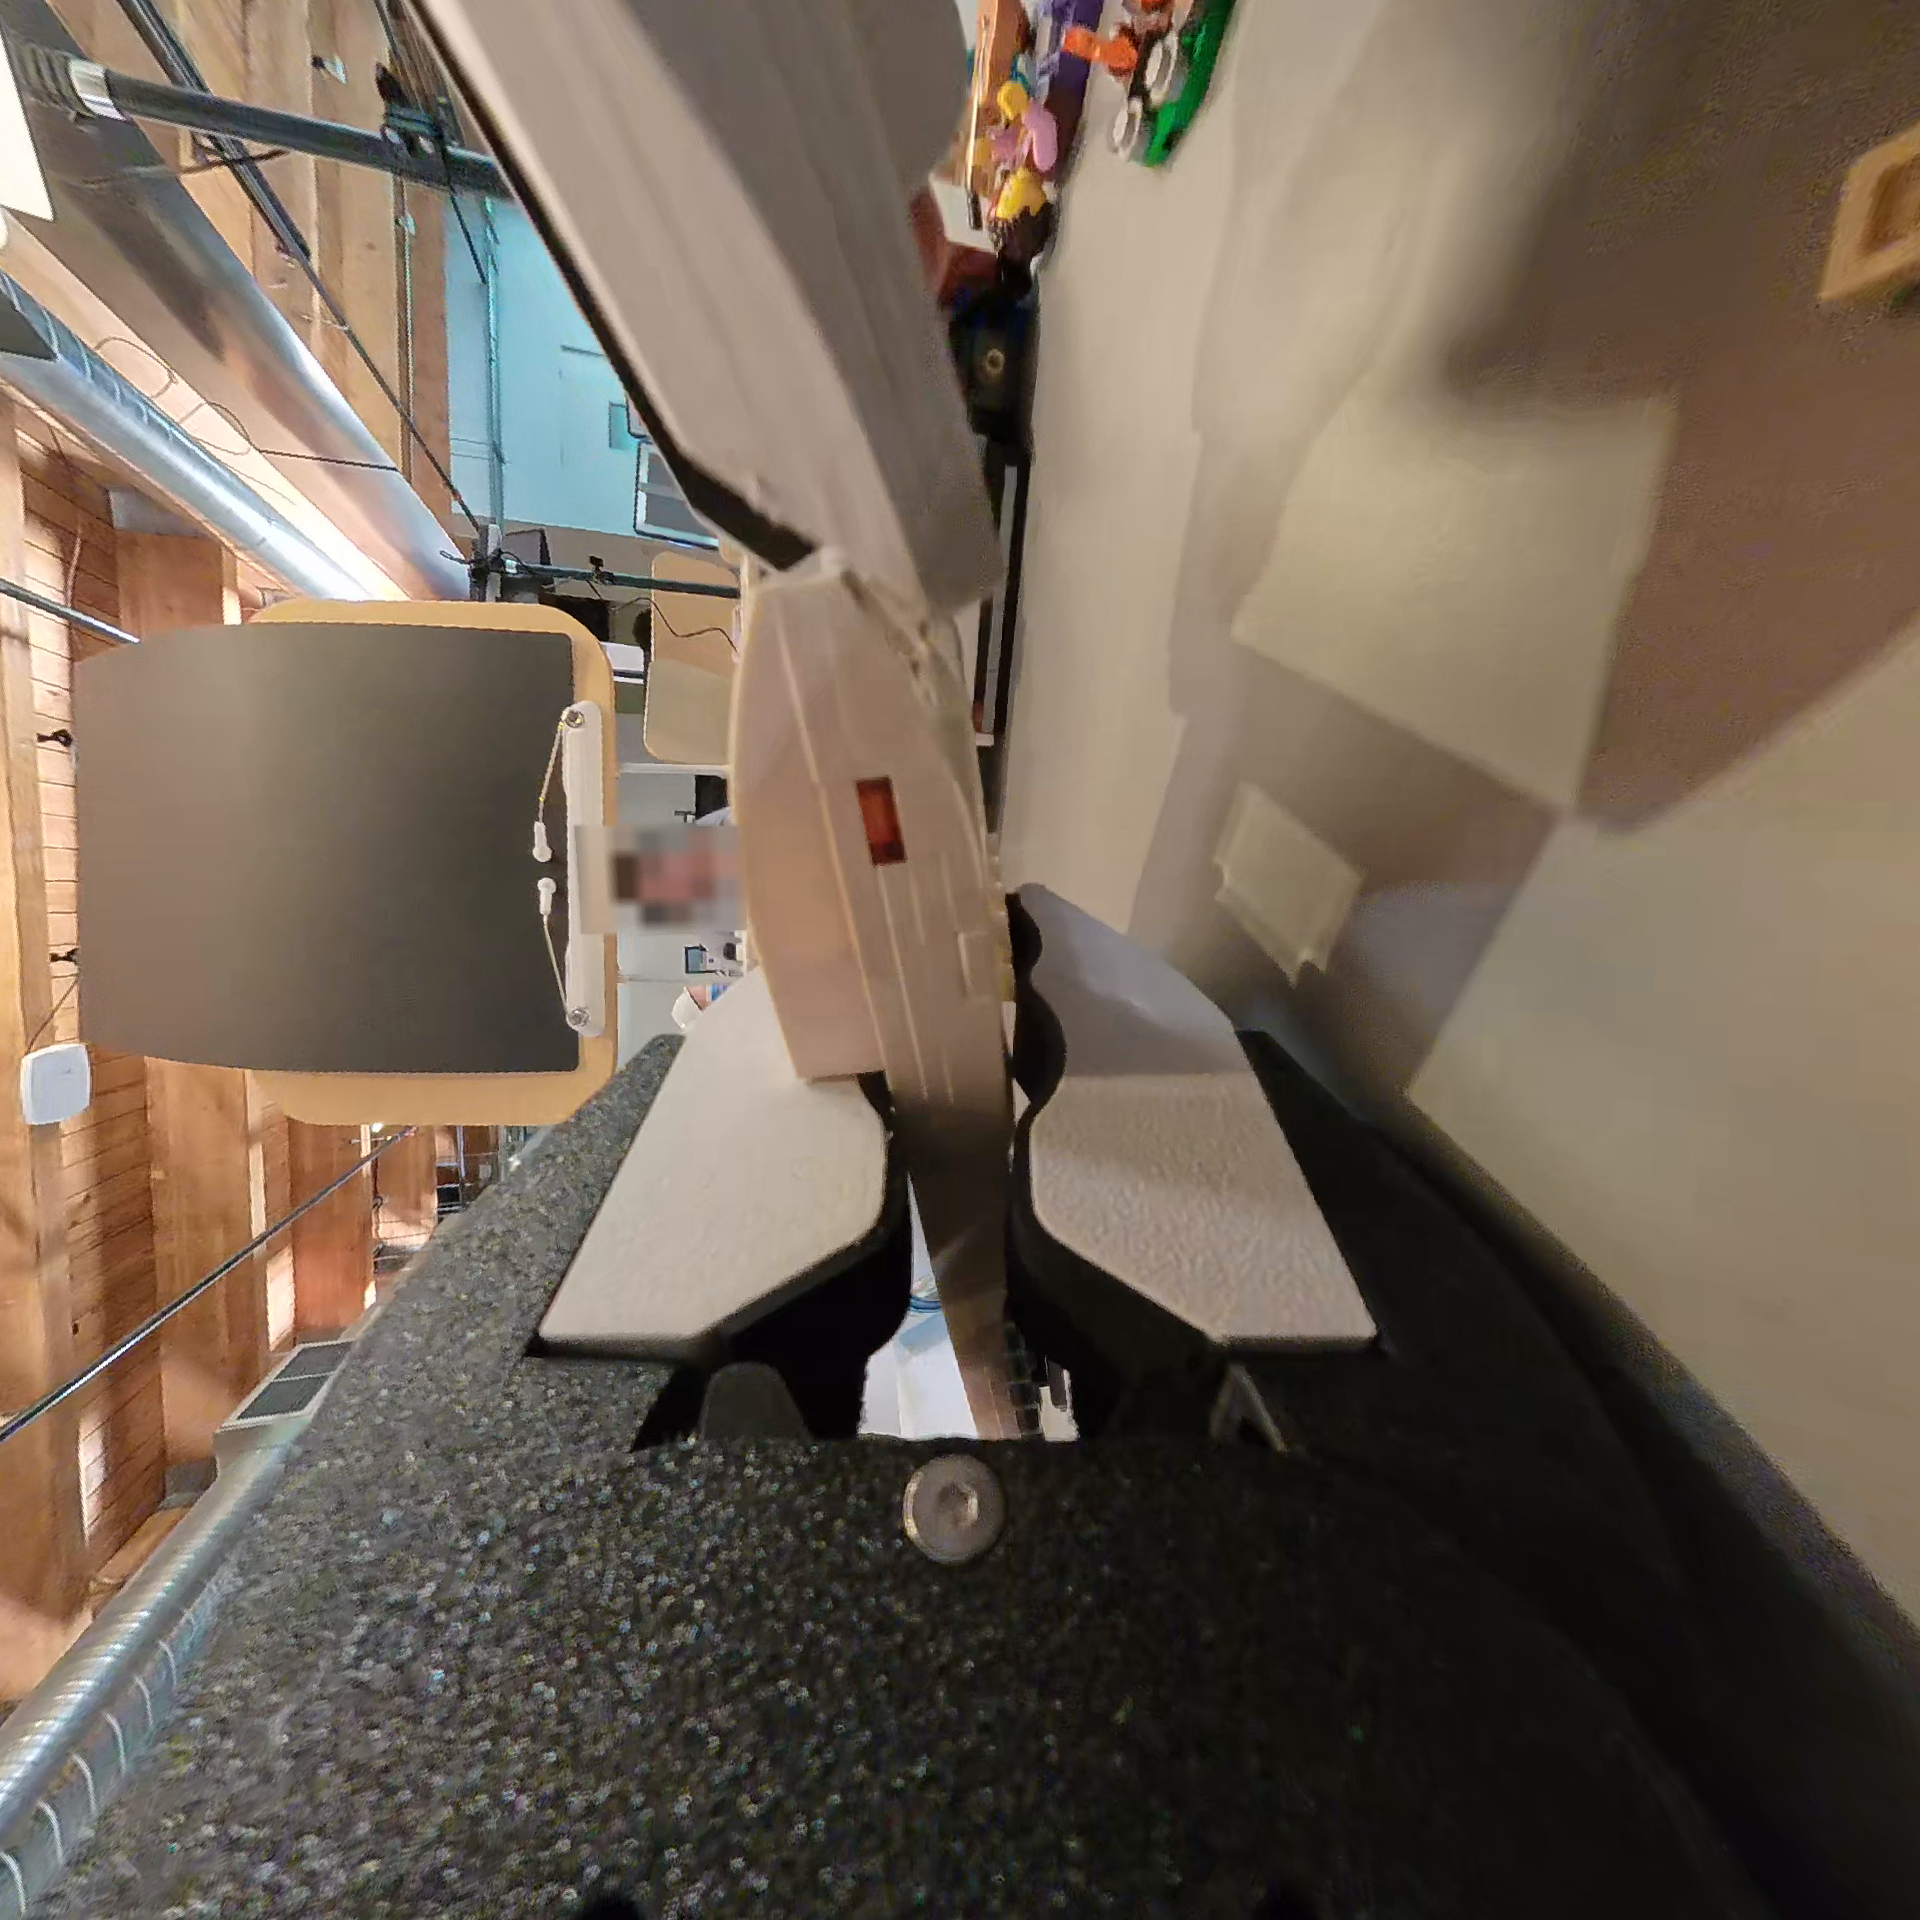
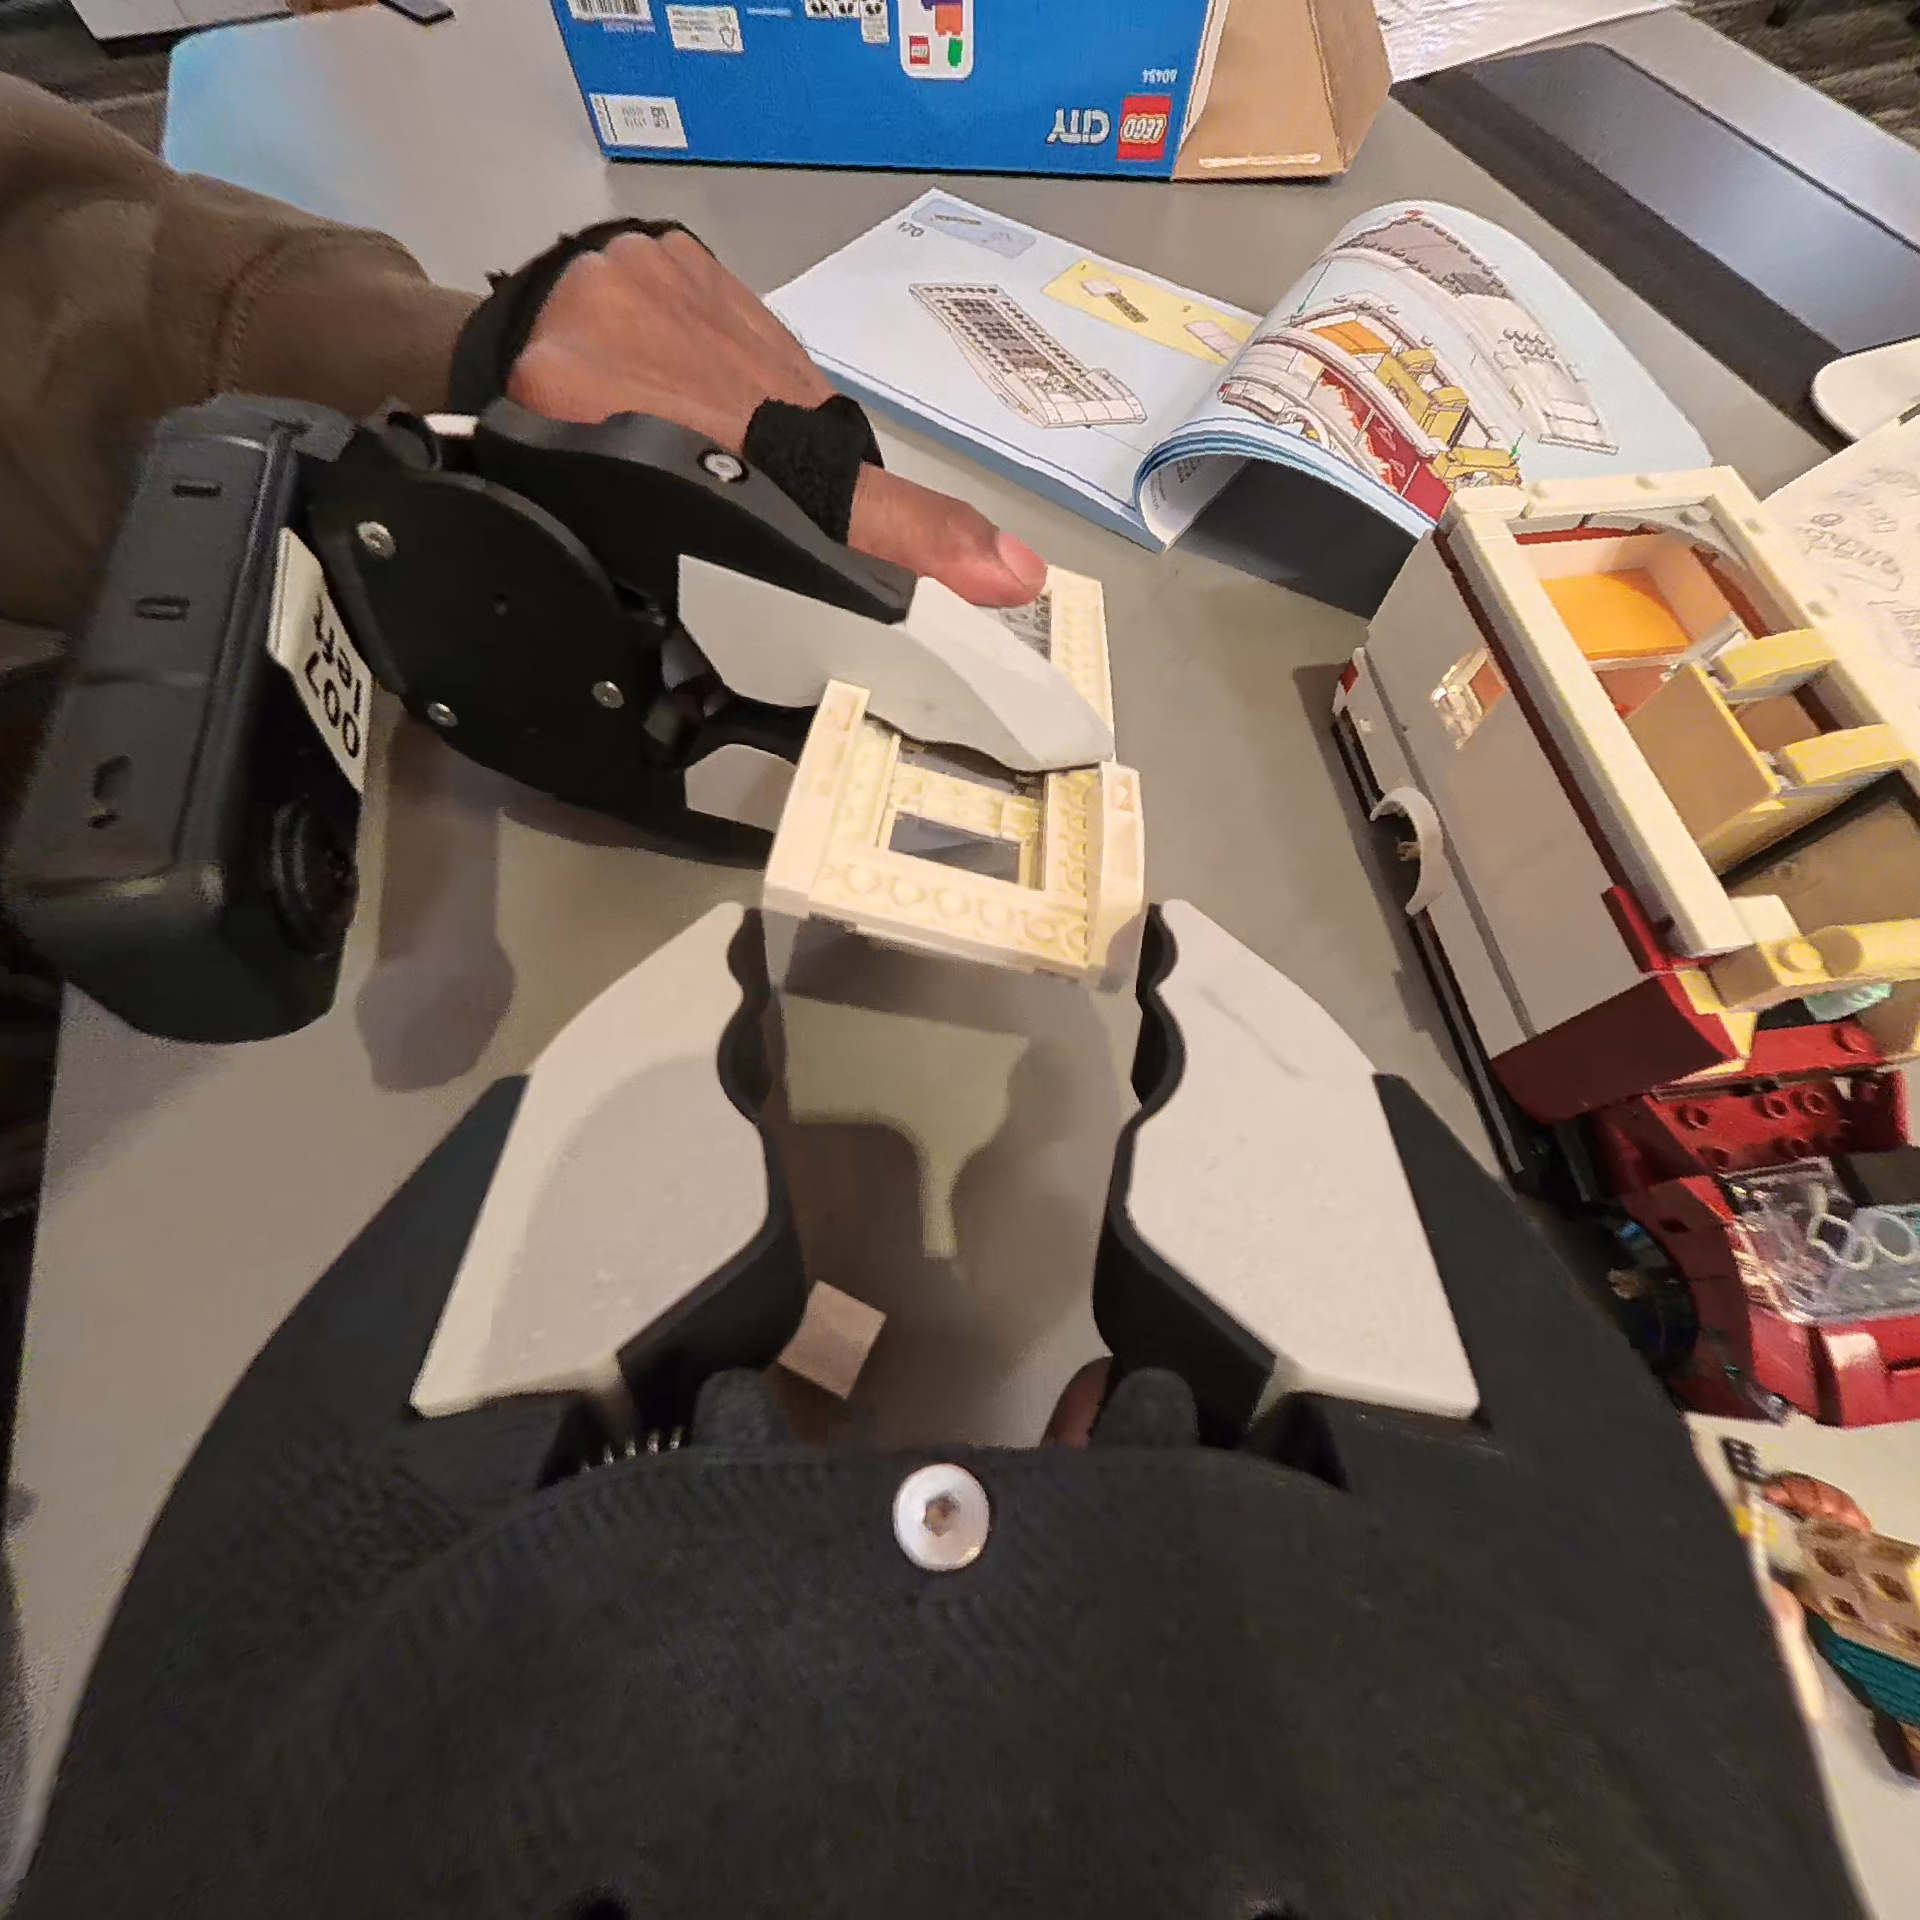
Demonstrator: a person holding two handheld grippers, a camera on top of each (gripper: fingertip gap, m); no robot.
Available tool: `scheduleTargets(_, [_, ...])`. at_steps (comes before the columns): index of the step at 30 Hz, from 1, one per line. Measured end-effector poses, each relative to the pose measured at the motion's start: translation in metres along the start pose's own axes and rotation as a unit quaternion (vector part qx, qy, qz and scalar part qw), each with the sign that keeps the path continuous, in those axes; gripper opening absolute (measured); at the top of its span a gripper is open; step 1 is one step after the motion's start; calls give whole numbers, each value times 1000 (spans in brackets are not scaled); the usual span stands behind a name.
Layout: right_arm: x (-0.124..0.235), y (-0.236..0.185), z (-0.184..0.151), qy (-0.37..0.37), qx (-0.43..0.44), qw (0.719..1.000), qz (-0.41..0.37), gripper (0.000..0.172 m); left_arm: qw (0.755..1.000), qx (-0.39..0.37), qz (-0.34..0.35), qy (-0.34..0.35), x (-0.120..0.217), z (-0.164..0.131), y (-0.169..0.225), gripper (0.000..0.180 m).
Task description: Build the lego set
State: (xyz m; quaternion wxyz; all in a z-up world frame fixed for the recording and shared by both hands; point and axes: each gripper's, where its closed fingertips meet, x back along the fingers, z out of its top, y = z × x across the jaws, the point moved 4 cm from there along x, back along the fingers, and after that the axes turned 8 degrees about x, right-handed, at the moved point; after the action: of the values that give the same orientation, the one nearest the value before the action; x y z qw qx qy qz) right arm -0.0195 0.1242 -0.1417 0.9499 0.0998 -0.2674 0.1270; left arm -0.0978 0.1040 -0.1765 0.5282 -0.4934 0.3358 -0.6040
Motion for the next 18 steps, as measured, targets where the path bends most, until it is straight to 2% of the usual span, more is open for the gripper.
scheduleTargets(5, [12, 1, -9, -31, 40, 999, 1, 67, 1000, 4, 1, -16, -2, -4, -2, 16])
scheduleTargets(9, [19, -15, -22, -83, 71, 993, 45, 67, 999, -5, 22, -25, 1, -4, -8, 16])
scheduleTargets(18, [5, -61, -35, -151, 69, 980, 112, 66, 992, -78, 94, -13, 15, 5, -20, 15])
